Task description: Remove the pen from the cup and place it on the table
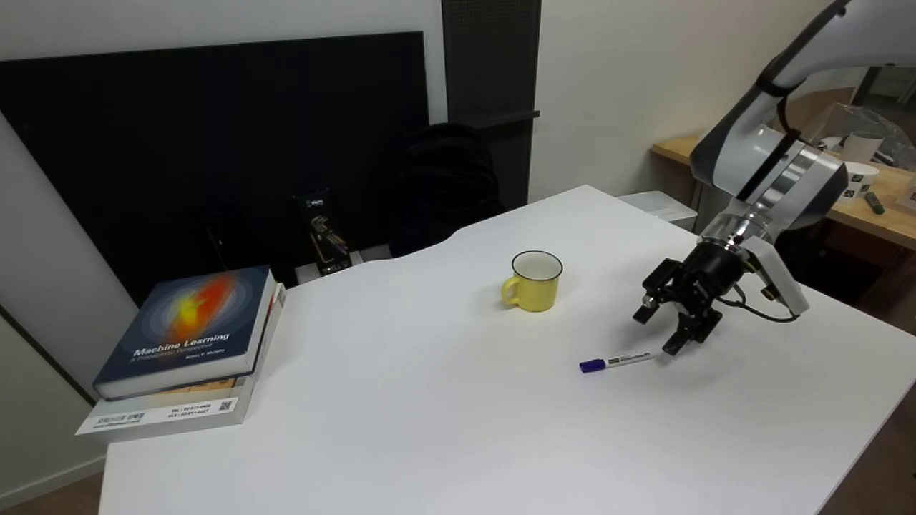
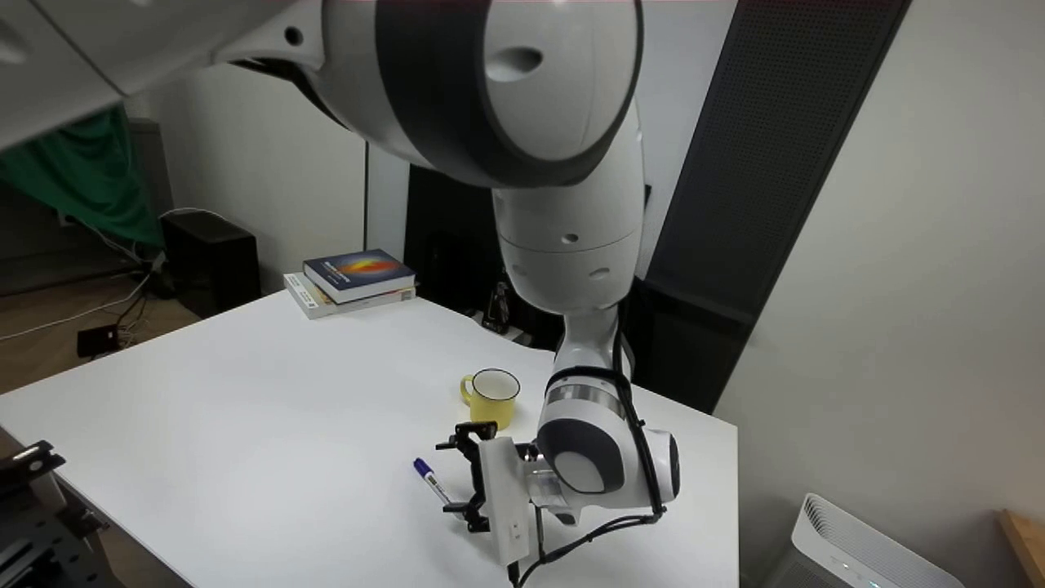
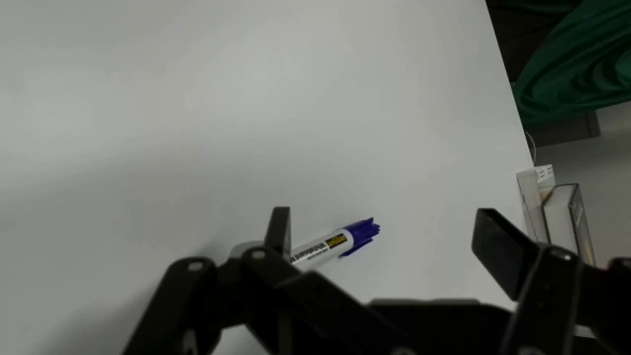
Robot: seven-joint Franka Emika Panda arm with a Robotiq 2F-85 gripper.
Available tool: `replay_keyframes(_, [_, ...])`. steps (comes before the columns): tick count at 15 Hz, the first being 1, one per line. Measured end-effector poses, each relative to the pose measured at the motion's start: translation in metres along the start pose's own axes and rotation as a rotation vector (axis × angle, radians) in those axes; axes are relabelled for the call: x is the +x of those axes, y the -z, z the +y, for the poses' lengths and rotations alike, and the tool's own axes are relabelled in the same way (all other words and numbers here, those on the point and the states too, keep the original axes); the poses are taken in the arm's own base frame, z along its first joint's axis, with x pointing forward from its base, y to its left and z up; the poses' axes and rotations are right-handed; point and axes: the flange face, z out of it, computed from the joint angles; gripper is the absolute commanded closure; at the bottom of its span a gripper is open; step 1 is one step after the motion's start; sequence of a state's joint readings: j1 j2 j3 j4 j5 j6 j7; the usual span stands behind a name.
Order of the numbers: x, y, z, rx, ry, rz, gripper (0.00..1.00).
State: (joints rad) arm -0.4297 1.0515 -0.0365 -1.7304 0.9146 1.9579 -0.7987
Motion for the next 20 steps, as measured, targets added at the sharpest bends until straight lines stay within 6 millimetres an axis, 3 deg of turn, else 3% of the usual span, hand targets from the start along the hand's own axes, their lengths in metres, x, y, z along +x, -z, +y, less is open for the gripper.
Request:
replay_keyframes(3, [0.013,0.006,-0.042,-0.103,0.097,-0.003,0.0])
replay_keyframes(7, [0.022,0.013,-0.121,-0.285,0.28,-0.017,0.0])
replay_keyframes(14, [0.0,0.015,-0.243,-0.61,0.597,0.072,0.0])
replay_keyframes(17, [-0.018,0.012,-0.277,-0.75,0.647,0.18,0.0])
replay_keyframes(20, [-0.034,0.008,-0.296,-0.859,0.631,0.294,0.0])
